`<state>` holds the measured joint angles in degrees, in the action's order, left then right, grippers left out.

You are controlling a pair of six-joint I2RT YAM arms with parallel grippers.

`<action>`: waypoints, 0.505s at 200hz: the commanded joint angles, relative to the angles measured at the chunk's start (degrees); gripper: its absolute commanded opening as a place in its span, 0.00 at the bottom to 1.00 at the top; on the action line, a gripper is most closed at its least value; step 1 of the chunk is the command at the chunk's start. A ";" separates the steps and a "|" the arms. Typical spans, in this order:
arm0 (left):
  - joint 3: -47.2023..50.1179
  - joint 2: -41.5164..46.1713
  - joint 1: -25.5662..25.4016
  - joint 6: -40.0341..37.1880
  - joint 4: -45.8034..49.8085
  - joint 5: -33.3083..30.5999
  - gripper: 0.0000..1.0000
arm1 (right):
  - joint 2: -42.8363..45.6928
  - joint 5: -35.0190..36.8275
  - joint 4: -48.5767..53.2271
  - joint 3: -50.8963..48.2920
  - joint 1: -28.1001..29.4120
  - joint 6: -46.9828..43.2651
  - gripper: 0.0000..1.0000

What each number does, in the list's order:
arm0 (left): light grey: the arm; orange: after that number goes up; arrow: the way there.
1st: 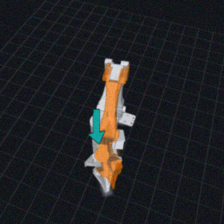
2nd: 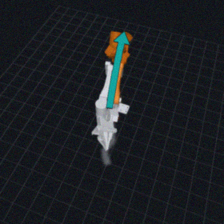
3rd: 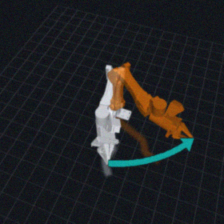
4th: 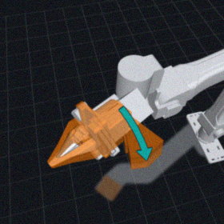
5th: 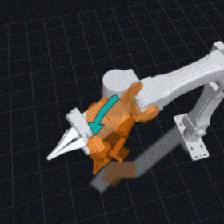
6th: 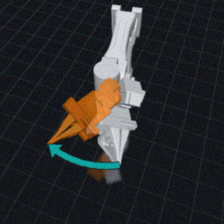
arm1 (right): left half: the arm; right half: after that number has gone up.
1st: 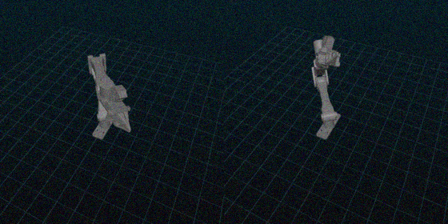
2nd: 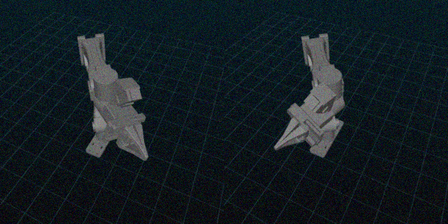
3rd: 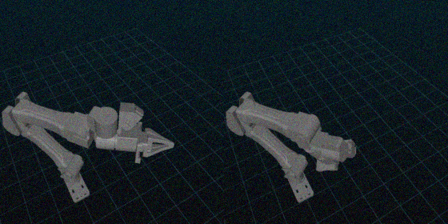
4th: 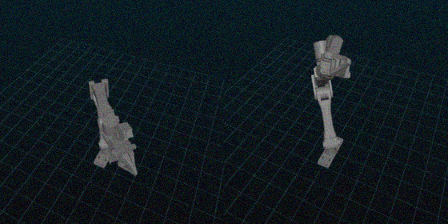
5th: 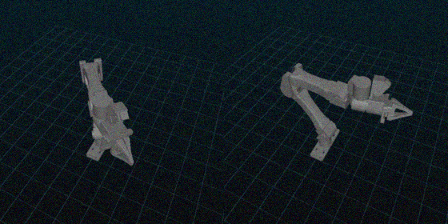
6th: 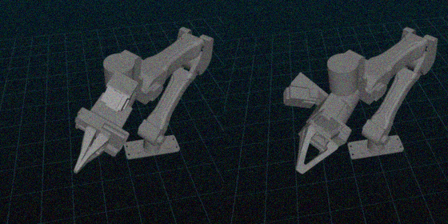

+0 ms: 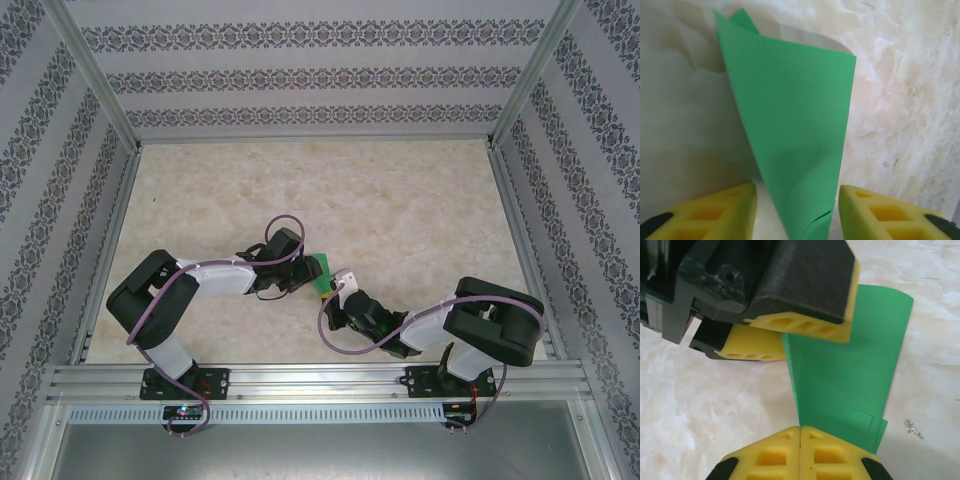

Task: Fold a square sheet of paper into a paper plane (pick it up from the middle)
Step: Fold the wing for the fifth time at the center of the table.

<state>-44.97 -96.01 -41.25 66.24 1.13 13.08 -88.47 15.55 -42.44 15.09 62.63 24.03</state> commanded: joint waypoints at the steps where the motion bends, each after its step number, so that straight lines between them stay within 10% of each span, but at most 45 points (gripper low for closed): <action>1: -1.10 0.99 0.47 0.05 -1.13 0.66 0.39 | 1.10 1.55 1.65 1.01 0.77 -1.60 0.00; 101: -2.16 1.61 0.47 -0.68 0.92 1.38 0.24 | 6.92 4.94 11.50 1.17 2.59 -8.68 0.30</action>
<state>-45.41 -95.92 -41.25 66.30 1.23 13.65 -83.61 17.04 -34.50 15.79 64.60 18.13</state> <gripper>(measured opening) 0.263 0.236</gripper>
